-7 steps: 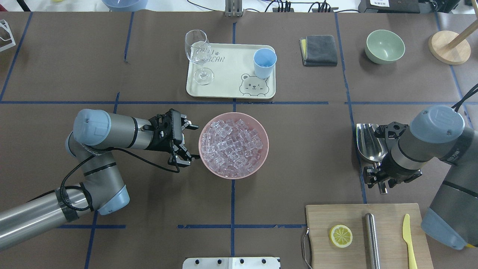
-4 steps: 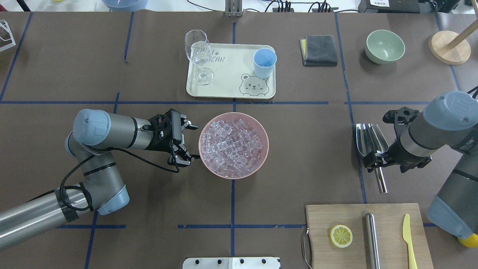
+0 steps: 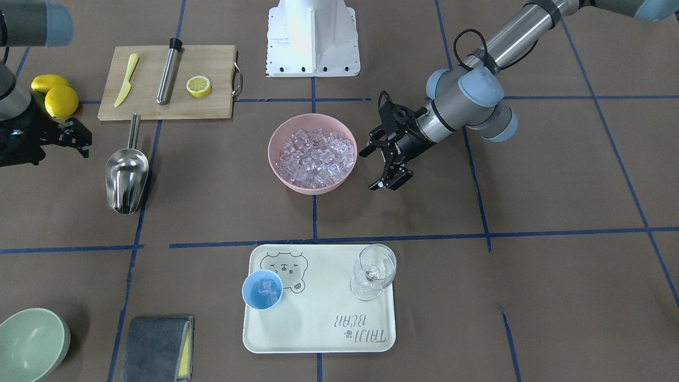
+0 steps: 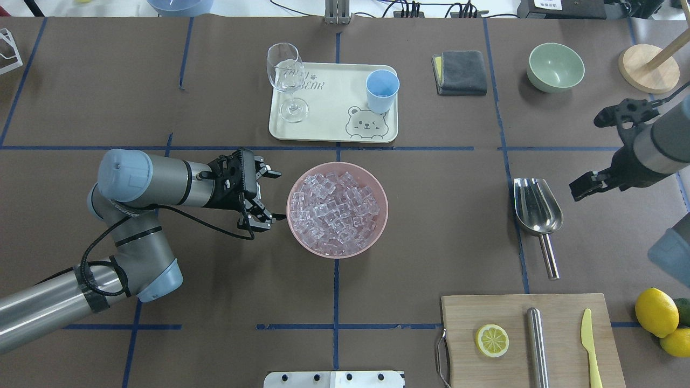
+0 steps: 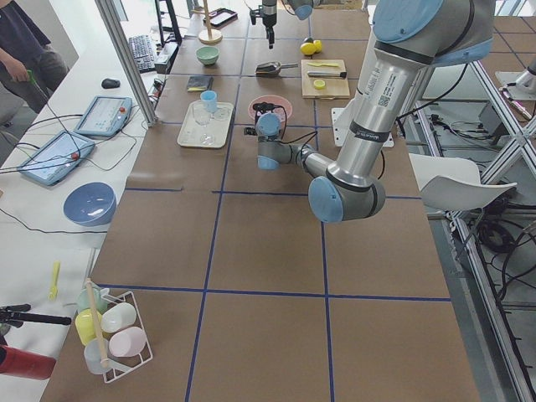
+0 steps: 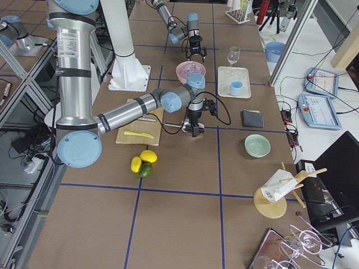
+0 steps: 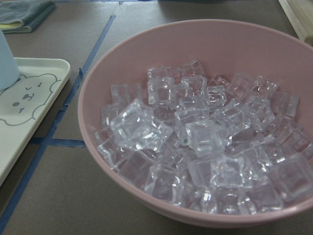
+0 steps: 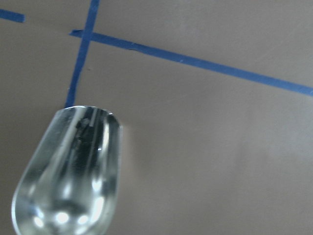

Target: Put ice in cup with scoop

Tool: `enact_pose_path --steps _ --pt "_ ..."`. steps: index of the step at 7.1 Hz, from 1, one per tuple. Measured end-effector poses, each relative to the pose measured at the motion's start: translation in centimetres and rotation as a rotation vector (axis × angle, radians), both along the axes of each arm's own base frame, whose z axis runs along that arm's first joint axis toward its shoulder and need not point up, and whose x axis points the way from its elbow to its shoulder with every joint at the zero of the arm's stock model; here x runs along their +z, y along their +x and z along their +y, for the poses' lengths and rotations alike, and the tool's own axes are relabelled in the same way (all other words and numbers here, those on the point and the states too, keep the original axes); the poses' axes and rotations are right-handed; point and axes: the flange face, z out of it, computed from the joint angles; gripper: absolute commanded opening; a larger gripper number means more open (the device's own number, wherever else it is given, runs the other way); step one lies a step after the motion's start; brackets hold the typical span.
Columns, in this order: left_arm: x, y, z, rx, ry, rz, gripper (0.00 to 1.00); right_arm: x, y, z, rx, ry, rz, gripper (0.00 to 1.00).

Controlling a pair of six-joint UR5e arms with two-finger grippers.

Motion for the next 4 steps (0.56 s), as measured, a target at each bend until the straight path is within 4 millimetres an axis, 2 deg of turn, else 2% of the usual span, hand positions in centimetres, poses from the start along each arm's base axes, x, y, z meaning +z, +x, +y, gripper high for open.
enact_pose_path --steps 2,3,4 --pt "2.8 -3.7 -2.1 -0.056 -0.027 -0.039 0.99 4.2 7.4 -2.4 -0.057 0.053 -0.007 1.00" --pt "4.7 -6.5 -3.8 -0.090 -0.047 -0.067 0.99 6.5 11.5 -2.2 -0.065 0.064 -0.013 1.00" --pt "6.8 -9.8 -5.6 -0.117 -0.066 -0.111 1.00 8.8 15.5 -0.9 -0.066 0.071 -0.014 1.00"
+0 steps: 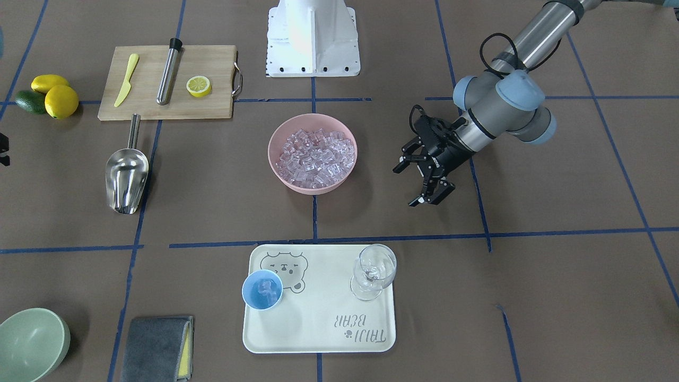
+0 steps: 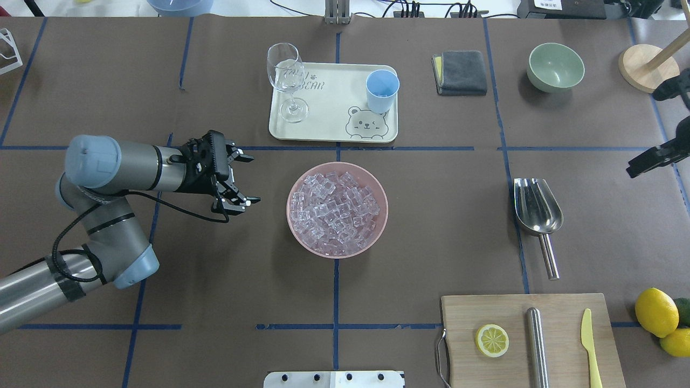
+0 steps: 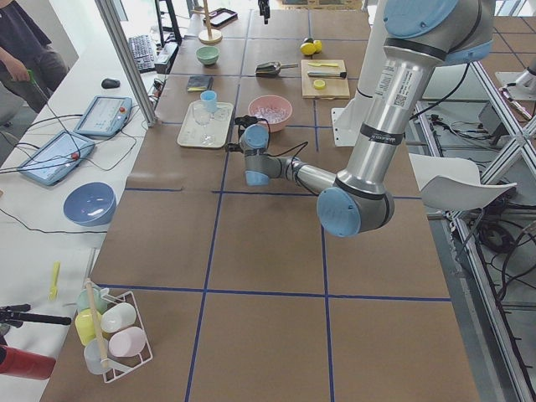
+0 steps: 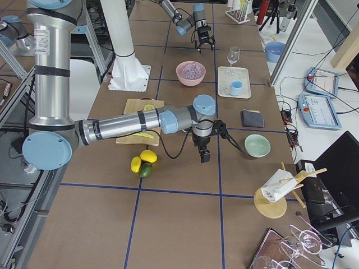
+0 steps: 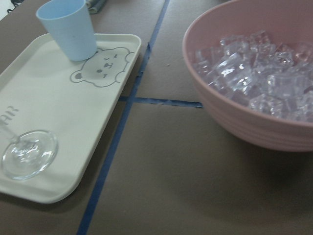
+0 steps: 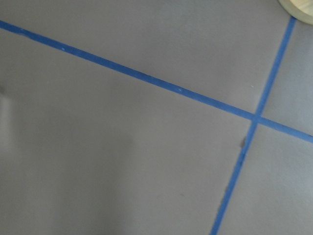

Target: Put ice in cup with scoop

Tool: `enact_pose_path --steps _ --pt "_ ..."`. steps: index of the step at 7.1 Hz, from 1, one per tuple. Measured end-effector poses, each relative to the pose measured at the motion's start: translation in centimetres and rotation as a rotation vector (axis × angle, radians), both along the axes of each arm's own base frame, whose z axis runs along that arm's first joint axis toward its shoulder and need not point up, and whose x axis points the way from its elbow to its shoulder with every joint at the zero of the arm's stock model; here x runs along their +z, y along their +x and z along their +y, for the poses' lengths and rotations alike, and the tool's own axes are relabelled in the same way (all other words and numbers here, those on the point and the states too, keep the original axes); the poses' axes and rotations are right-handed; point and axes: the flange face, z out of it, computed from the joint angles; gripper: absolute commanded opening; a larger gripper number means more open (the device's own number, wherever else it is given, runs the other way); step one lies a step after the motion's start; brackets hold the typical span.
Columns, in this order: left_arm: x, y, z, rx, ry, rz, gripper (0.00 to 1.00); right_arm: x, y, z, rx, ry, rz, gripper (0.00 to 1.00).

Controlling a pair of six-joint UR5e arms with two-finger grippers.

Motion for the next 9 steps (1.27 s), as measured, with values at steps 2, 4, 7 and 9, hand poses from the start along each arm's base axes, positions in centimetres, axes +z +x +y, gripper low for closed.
enact_pose_path --steps 2,4,7,9 --pt "3.0 -6.4 -4.4 -0.001 -0.035 -0.144 1.00 3.7 4.9 3.3 0.025 -0.029 0.005 1.00" --pt "6.7 -16.0 -9.3 -0.042 -0.278 -0.257 1.00 5.0 6.5 4.8 0.053 -0.076 0.011 1.00" --pt "11.5 -33.3 -12.9 -0.231 -0.676 -0.299 1.00 5.0 6.5 4.9 0.061 -0.095 -0.014 1.00" --pt "13.3 -40.3 -12.8 -0.321 -0.846 -0.301 1.00 4.7 6.4 5.0 0.064 -0.106 -0.037 1.00"
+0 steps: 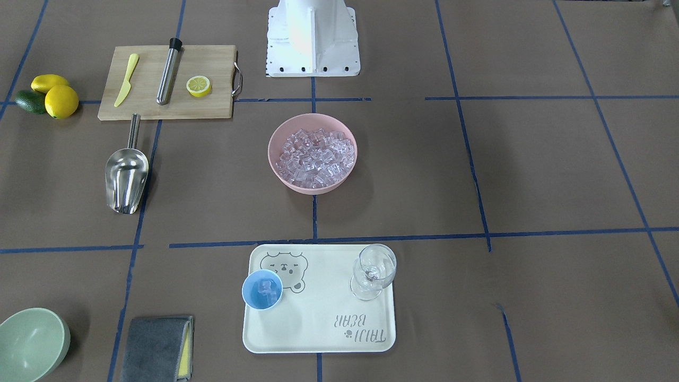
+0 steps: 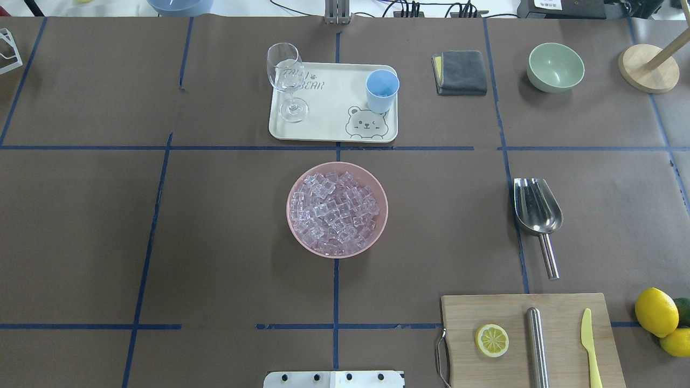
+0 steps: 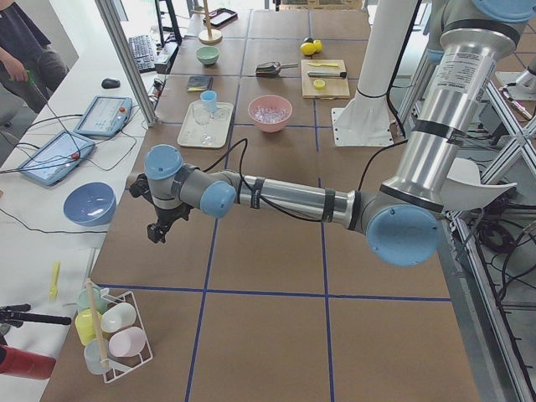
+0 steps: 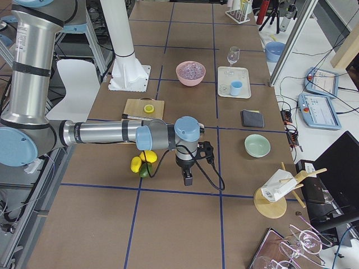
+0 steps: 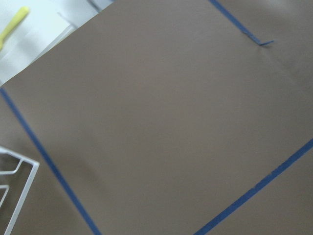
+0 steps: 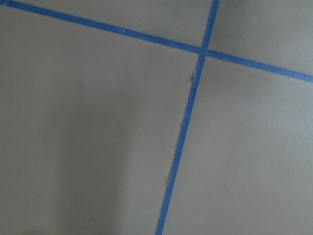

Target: Put ice in cup with scoop

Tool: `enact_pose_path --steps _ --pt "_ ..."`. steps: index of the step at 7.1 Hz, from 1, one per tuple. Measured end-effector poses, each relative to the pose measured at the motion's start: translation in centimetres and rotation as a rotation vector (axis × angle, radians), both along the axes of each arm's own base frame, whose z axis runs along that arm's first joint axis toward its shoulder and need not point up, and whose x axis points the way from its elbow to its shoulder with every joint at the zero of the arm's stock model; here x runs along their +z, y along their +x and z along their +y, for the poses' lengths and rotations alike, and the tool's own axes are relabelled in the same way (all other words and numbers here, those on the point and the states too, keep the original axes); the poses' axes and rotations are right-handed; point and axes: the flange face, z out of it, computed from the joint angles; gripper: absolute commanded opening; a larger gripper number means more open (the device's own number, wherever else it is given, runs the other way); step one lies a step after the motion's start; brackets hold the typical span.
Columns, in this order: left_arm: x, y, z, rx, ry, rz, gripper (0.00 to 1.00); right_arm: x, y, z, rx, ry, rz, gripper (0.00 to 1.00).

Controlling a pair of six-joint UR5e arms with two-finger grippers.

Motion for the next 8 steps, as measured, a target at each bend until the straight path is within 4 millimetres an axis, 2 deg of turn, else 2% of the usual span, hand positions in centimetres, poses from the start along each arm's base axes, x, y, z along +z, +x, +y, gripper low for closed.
enact_pose_path --steps 1,3,5,6,8 --pt "1.1 -2.1 0.6 -0.034 -0.051 -0.003 1.00 -0.1 0.3 0.2 0.013 -0.016 -0.004 1.00" --pt "5.1 -5.6 3.5 -0.087 -0.164 0.009 1.00 0.0 2.0 0.7 0.060 -0.044 -0.006 1.00" --pt "10.3 -6.7 8.1 -0.105 -0.256 0.017 1.00 0.6 3.5 1.9 0.097 -0.077 -0.002 1.00" --pt "12.1 -6.7 10.7 -0.104 -0.284 0.016 1.00 1.0 3.8 2.4 0.101 -0.089 0.004 1.00" --pt "11.1 -6.8 13.5 -0.106 -0.284 0.012 1.00 1.7 3.9 2.8 0.102 -0.101 0.009 1.00"
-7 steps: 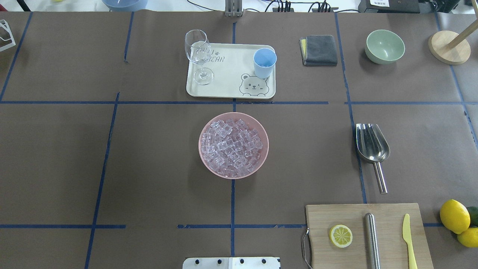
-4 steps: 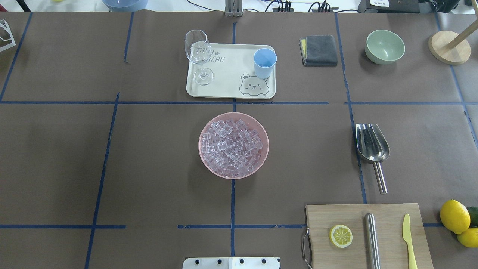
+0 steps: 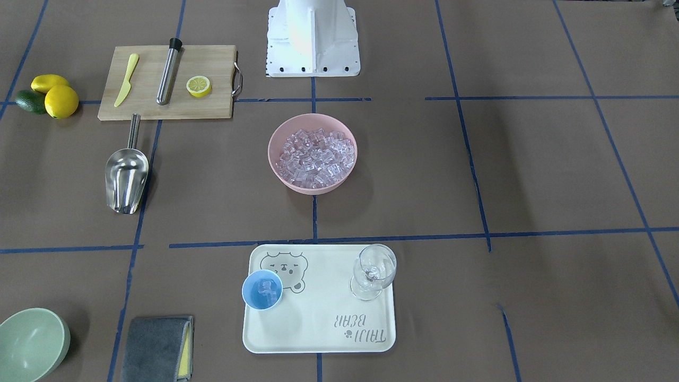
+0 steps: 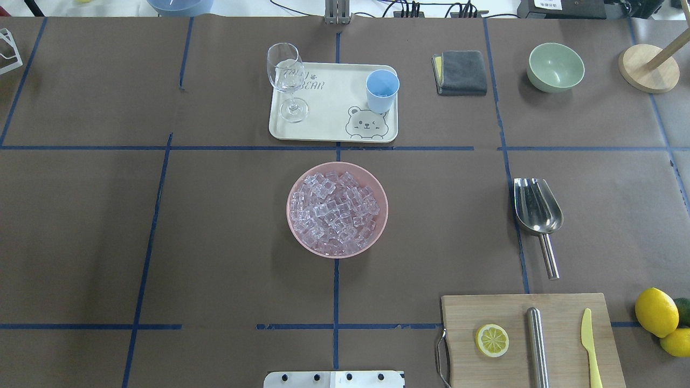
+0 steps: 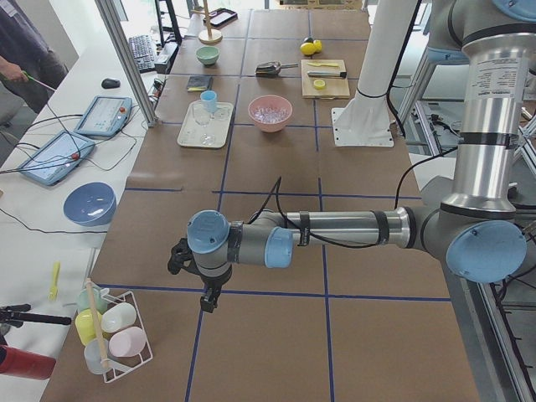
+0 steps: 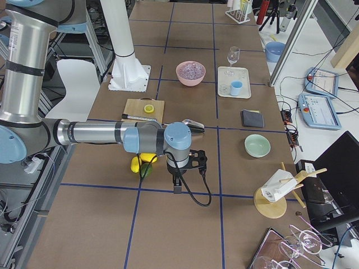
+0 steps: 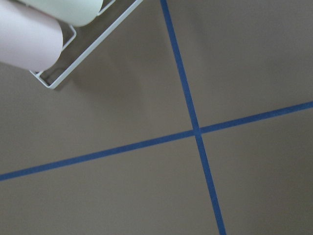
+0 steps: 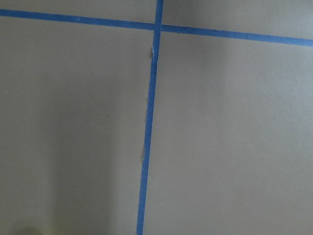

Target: Put ice in cup with scoop

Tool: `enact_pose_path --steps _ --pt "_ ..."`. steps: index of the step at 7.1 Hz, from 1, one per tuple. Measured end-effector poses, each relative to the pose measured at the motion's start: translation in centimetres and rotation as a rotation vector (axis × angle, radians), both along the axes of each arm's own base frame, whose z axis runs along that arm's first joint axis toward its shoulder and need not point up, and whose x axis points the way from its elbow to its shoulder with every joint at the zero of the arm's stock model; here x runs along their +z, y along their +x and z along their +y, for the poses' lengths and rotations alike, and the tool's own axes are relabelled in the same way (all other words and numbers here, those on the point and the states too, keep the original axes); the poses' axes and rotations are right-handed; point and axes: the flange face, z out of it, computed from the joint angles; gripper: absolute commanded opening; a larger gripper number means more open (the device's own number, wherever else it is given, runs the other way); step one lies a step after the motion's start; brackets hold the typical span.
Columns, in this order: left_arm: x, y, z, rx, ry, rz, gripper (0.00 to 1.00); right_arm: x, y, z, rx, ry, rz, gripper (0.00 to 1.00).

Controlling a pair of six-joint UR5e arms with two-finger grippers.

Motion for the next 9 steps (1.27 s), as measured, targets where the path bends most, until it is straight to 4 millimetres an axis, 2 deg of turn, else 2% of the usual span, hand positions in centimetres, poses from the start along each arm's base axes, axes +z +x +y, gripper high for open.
enact_pose_path --steps 3,9 --pt "-2.5 0.0 1.2 -0.002 -0.007 0.003 1.00 0.2 0.0 0.1 -0.004 0.003 -0.001 1.00" --pt "-4.5 0.1 1.7 0.002 0.034 0.005 1.00 0.1 -0.2 0.0 -0.001 0.001 -0.035 1.00"
